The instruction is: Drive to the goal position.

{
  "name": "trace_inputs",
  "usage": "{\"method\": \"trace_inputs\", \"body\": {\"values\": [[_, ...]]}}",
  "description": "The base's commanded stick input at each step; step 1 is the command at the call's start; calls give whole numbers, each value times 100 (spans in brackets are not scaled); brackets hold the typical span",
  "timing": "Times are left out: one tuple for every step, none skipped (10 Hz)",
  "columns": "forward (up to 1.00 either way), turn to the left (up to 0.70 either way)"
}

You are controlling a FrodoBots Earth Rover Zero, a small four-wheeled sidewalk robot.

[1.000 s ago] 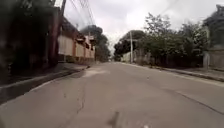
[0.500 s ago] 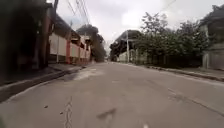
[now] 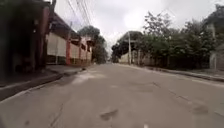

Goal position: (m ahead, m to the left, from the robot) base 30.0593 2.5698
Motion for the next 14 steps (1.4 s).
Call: {"method": "trace_inputs", "body": {"values": [[85,4],[85,7],[85,3],[85,0],[85,5],[85,8],[85,2],[85,3],[85,0],[85,5],[85,0],[85,2],[85,6],[85,-10]]}}
